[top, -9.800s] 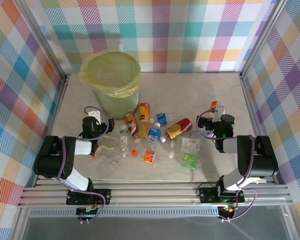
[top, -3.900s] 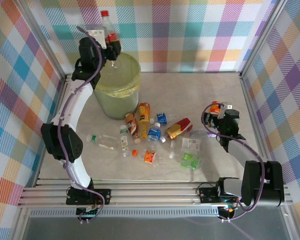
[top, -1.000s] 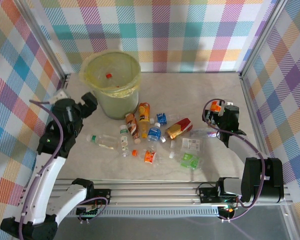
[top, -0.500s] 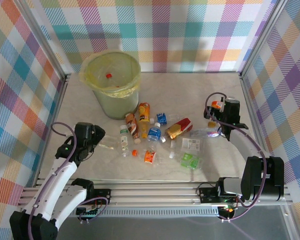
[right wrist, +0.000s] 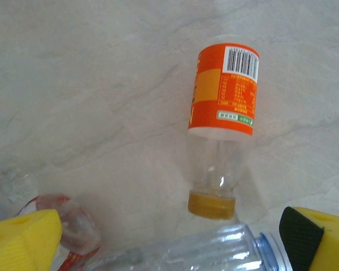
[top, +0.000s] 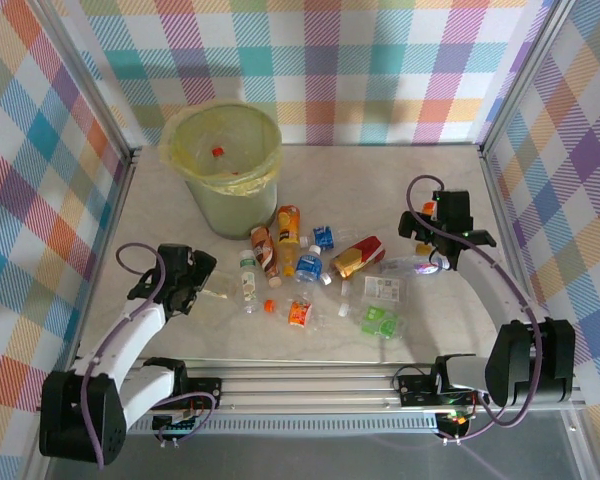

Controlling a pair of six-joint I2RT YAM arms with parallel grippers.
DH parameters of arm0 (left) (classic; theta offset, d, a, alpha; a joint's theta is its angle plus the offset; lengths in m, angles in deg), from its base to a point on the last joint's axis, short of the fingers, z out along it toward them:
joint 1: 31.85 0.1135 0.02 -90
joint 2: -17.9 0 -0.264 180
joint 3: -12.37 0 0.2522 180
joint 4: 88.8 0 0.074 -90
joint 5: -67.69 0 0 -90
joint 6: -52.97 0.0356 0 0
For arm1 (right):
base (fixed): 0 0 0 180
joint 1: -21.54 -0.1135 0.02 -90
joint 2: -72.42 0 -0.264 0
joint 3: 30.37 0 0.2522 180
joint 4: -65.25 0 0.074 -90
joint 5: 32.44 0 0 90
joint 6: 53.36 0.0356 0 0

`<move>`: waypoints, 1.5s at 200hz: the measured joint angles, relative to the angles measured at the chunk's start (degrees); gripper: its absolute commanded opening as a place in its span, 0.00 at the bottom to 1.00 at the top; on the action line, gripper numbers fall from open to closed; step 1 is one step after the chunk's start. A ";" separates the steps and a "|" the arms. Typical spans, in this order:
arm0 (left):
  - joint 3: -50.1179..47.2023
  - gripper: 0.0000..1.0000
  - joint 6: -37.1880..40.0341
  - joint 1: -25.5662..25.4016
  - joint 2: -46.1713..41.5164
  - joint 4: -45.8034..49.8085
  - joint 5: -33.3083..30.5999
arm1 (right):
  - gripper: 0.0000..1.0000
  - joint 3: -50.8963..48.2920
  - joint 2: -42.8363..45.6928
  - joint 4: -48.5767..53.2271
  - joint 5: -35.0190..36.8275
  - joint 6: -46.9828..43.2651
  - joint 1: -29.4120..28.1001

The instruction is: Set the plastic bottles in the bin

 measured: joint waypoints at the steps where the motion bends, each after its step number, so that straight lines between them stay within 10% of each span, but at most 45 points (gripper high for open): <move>1: 0.00 1.00 0.02 0.02 0.26 -0.24 0.09 | 1.00 0.02 0.02 0.13 0.02 0.00 -0.04; 100: 1.25 0.99 -1.49 0.28 11.91 -7.74 2.80 | 1.00 3.50 3.61 9.44 0.52 3.17 -4.35; 232: 1.77 0.49 -3.85 0.61 12.68 -5.62 0.87 | 1.00 5.66 3.63 10.86 0.48 3.37 -7.02; 300: 8.02 0.43 2.32 0.63 3.39 2.86 -9.49 | 1.00 6.51 4.61 10.84 -0.52 3.39 -7.45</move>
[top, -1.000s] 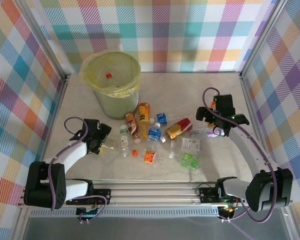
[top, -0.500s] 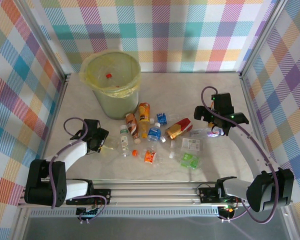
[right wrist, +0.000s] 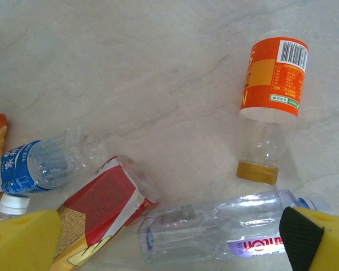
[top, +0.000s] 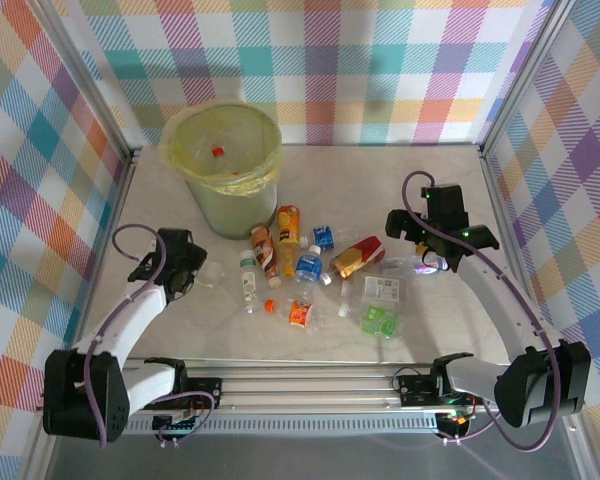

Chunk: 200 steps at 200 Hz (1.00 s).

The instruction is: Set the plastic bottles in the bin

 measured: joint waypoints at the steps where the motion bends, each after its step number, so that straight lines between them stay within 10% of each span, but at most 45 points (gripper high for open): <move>1: 0.07 0.43 0.09 0.00 -0.15 0.13 -0.15 | 1.00 0.00 0.02 0.00 0.00 0.00 0.00; 109: 19.02 0.39 18.14 0.28 -16.15 13.68 -17.16 | 1.00 0.39 2.75 0.02 -1.29 1.53 -0.26; 200: 37.20 0.36 30.67 0.35 -8.02 4.37 -13.55 | 1.00 0.66 2.82 0.55 -1.33 3.45 -0.31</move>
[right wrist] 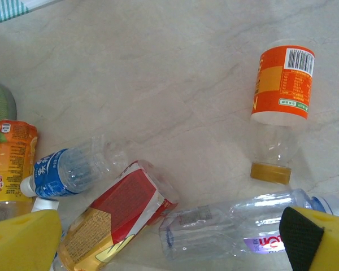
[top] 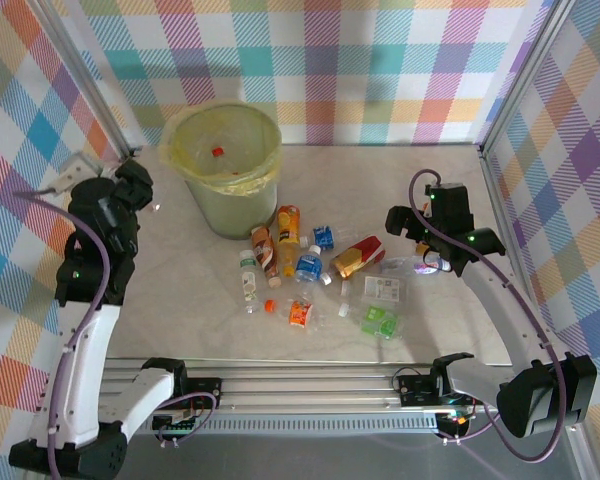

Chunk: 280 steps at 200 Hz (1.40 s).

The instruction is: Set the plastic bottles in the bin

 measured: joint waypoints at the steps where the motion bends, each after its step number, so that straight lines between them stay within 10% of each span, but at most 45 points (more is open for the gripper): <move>1: 0.15 0.36 0.09 0.00 0.15 -0.13 0.13 | 1.00 0.00 0.00 0.00 0.00 0.02 0.00; 157: 36.04 0.33 15.80 -0.87 46.01 -3.58 24.11 | 1.00 0.72 -0.33 1.16 -0.85 3.82 -0.39; 280: 37.20 0.33 33.48 -4.28 55.08 9.88 19.85 | 1.00 1.88 -2.34 1.22 -0.76 4.68 -0.39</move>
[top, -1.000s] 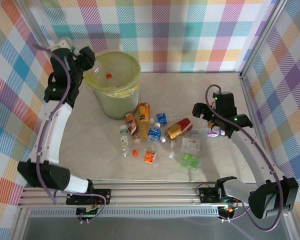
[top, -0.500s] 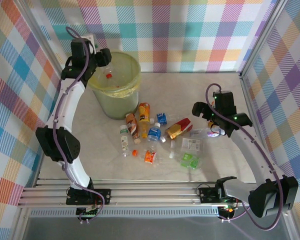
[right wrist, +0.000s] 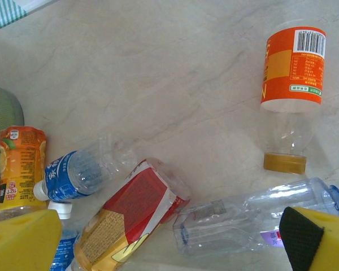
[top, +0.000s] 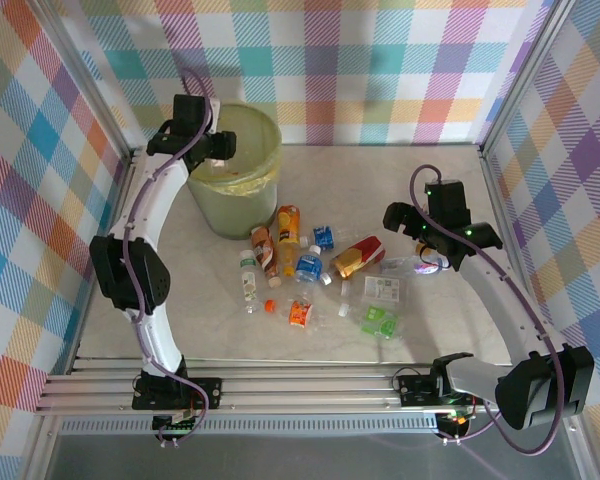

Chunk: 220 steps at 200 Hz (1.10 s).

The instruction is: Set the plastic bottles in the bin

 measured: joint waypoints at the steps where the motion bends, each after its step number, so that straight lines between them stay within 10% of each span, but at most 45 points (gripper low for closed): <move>1: 0.00 0.33 0.09 0.00 0.04 0.07 -0.07 | 1.00 0.00 0.00 0.00 0.02 0.00 0.02; 111: 2.67 0.50 2.91 -0.79 5.49 6.93 -7.37 | 1.00 0.68 -3.28 0.59 -0.35 -0.02 0.00; 220: 7.34 0.88 1.84 -1.05 7.91 9.97 -9.33 | 1.00 1.88 -5.31 2.93 -0.44 -0.07 0.00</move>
